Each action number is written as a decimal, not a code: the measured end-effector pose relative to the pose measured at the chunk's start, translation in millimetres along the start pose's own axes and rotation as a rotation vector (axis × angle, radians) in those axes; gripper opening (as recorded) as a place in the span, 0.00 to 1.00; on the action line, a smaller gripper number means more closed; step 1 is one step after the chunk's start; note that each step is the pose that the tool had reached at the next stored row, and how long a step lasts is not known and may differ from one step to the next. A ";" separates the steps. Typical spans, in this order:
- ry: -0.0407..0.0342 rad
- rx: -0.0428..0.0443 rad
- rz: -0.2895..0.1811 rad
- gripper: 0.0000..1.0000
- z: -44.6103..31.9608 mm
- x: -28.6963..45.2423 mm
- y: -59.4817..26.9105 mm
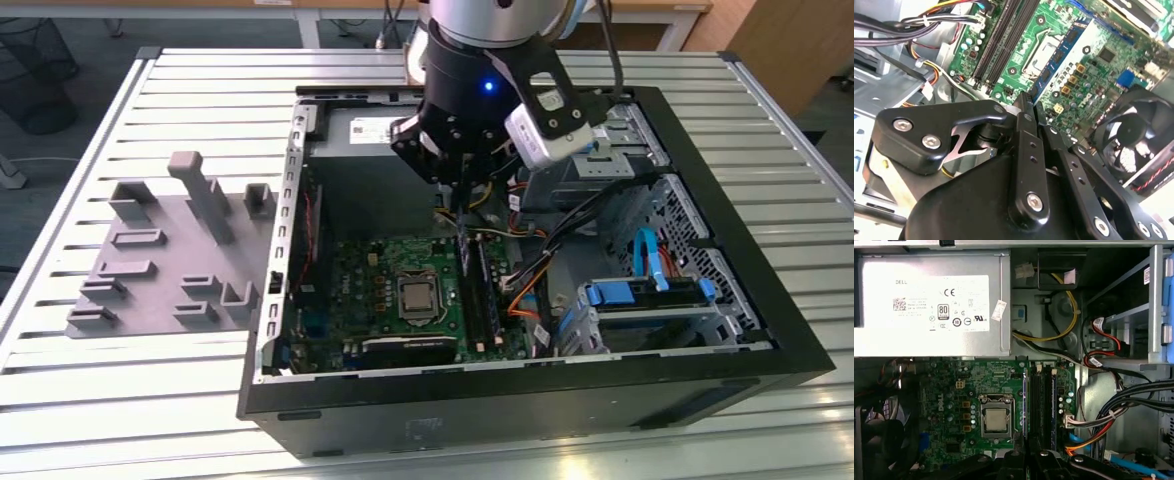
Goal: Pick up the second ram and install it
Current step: 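Insert the second ram into the second slot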
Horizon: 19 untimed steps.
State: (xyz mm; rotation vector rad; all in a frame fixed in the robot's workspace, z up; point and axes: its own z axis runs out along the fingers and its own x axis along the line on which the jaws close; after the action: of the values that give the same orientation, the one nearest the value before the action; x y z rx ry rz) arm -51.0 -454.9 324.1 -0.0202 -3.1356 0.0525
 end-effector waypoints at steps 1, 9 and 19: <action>-0.0004 0.0001 -0.012 0.14 1.8 -0.1 0.1; -0.0005 0.0054 -0.030 0.14 10.7 -7.7 0.4; -0.0004 0.0137 -0.025 0.14 23.9 -10.6 0.9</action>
State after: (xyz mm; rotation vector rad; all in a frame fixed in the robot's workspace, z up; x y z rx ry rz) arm -40.6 -454.9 300.2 0.0194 -3.1351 0.0739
